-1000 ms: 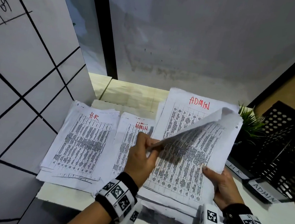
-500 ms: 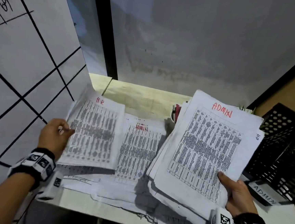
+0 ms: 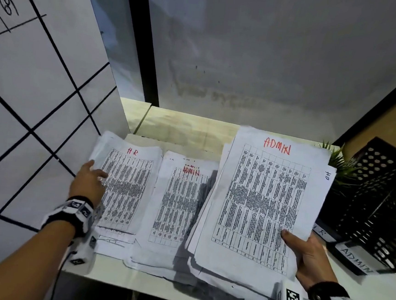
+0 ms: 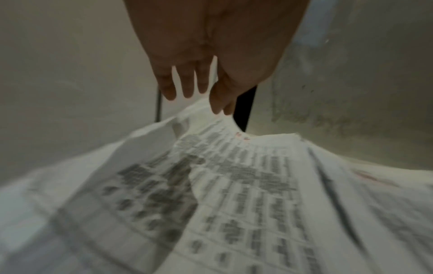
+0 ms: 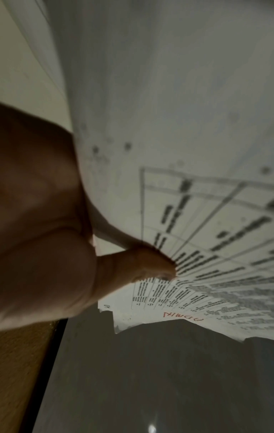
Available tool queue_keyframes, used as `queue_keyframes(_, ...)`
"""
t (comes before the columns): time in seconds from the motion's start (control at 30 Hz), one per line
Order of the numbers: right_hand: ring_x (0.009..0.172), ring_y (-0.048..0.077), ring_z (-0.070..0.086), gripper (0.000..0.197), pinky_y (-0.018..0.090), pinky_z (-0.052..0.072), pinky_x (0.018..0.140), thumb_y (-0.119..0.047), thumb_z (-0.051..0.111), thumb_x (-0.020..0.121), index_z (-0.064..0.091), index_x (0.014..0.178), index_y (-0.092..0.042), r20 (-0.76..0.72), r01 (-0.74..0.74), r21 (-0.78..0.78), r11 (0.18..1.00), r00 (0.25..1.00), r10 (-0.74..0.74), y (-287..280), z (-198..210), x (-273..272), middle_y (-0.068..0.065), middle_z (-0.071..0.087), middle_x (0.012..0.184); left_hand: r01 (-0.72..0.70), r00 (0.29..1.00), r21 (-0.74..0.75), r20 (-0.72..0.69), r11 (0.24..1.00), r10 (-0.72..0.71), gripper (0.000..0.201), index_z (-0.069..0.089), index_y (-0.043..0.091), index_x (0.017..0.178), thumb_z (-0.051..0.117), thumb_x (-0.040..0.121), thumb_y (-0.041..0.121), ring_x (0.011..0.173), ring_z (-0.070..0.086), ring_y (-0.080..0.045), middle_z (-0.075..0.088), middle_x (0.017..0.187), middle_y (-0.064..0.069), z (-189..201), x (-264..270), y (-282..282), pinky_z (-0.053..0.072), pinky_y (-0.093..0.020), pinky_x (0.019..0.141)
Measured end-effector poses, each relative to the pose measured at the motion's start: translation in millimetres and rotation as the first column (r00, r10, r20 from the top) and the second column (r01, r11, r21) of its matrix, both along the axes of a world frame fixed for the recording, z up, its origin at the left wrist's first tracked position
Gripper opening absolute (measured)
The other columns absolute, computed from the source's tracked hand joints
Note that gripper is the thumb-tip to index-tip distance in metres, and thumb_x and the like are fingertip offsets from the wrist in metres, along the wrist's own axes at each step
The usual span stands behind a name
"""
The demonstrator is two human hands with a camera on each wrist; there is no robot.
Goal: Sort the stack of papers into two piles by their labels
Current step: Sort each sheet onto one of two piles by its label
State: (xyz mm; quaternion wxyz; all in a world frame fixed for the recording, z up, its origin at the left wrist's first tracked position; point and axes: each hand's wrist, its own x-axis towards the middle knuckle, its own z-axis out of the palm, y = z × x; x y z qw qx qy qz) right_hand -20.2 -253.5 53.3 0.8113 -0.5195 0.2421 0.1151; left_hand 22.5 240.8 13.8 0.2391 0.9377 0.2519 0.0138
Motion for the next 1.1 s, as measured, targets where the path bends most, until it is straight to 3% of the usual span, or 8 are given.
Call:
queue_keyframes(0.17, 0.089, 0.037, 0.071, 0.049, 0.045, 0.060, 0.066, 0.004, 0.061, 0.072, 0.059, 0.121, 0.002, 0.015, -0.027, 0.005, 1.000, 1.000, 0.026, 4, 2, 0, 0.024, 0.070, 0.110, 0.214, 0.953, -0.146, 0.249, 0.966, -0.173, 0.015, 0.072, 0.009, 0.096, 0.061, 0.088, 0.004, 0.115, 0.053, -0.025, 0.051, 0.135, -0.007, 18, 6, -96, 0.042, -0.033, 0.092)
queue_keyframes(0.27, 0.085, 0.035, 0.073, 0.045, 0.039, 0.059, 0.061, 0.005, 0.060, 0.072, 0.060, 0.117, 0.003, 0.021, -0.039, 0.003, 0.999, 0.999, 0.039, 5, 3, 1, 0.022, 0.072, 0.104, 0.357, 0.888, -0.367, 0.419, 0.859, -0.191, 0.009, 0.070, 0.015, 0.096, 0.067, 0.088, 0.015, 0.101, 0.060, -0.011, 0.060, 0.117, 0.001, 35, 8, -153, 0.049, -0.030, 0.084)
queue_keyframes(0.37, 0.086, 0.037, 0.072, 0.048, 0.040, 0.059, 0.063, 0.005, 0.062, 0.072, 0.058, 0.120, 0.007, 0.007, -0.048, -0.024, 0.999, 0.999, 0.048, 3, 0, 2, 0.026, 0.070, 0.107, 0.325, 0.914, -0.587, 0.395, 0.741, -0.088, 0.012, 0.067, 0.018, 0.094, 0.072, 0.084, 0.020, 0.076, 0.062, 0.001, 0.066, 0.095, 0.003, 50, 10, -198, 0.049, -0.015, 0.066)
queue_keyframes(0.5, 0.083, 0.037, 0.072, 0.051, 0.040, 0.059, 0.064, 0.005, 0.063, 0.070, 0.057, 0.120, 0.010, -0.003, -0.056, -0.049, 0.997, 0.998, 0.056, 1, -3, 3, 0.028, 0.070, 0.106, 0.223, 0.958, -0.729, 0.287, 0.647, -0.007, 0.019, 0.064, 0.017, 0.081, 0.080, 0.074, 0.024, 0.064, 0.059, -0.013, 0.067, 0.078, -0.003, 55, 17, -227, 0.052, -0.025, 0.063)
queue_keyframes(0.63, 0.083, 0.038, 0.072, 0.047, 0.041, 0.059, 0.062, 0.007, 0.062, 0.072, 0.058, 0.118, 0.009, 0.004, -0.061, -0.040, 0.997, 0.998, 0.061, -1, -3, 2, 0.028, 0.070, 0.105, 0.200, 0.961, -0.704, 0.276, 0.681, 0.003, 0.019, 0.065, 0.013, 0.078, 0.083, 0.070, 0.015, 0.062, 0.054, -0.008, 0.063, 0.073, 0.001, 57, 19, -234, 0.048, -0.013, 0.061)
queue_keyframes(0.87, 0.083, 0.037, 0.072, 0.047, 0.042, 0.059, 0.065, 0.007, 0.064, 0.069, 0.059, 0.116, 0.007, 0.028, -0.076, -0.069, 0.995, 0.997, 0.078, 4, -6, 5, 0.028, 0.070, 0.105, 0.215, 0.944, -0.652, 0.331, 0.727, 0.017, 0.016, 0.068, 0.016, 0.095, 0.072, 0.081, 0.010, 0.068, 0.060, -0.006, 0.066, 0.078, 0.002, 52, 14, -235, 0.049, -0.017, 0.066)
queue_keyframes(1.0, 0.078, 0.034, 0.072, 0.047, 0.040, 0.059, 0.062, 0.007, 0.065, 0.066, 0.061, 0.113, 0.005, 0.045, -0.075, -0.077, 0.994, 0.996, 0.079, 5, -7, 7, 0.023, 0.073, 0.098, 0.386, 0.862, -0.467, 0.490, 0.796, -0.131, 0.035, 0.059, 0.016, 0.125, 0.062, 0.091, 0.009, 0.073, 0.066, -0.010, 0.071, 0.086, -0.001, 48, 2, -232, 0.054, -0.019, 0.071)
queue_keyframes(1.1, 0.078, 0.033, 0.072, 0.047, 0.039, 0.059, 0.062, 0.007, 0.065, 0.066, 0.061, 0.113, 0.005, 0.050, -0.076, -0.085, 0.993, 0.995, 0.081, 5, -9, 7, 0.023, 0.073, 0.098, 0.465, 0.748, -0.270, 0.629, 0.843, -0.211, 0.027, 0.069, 0.017, 0.111, 0.064, 0.087, 0.007, 0.056, 0.060, -0.010, 0.073, 0.076, -0.002, 43, -8, -230, 0.055, -0.028, 0.056)
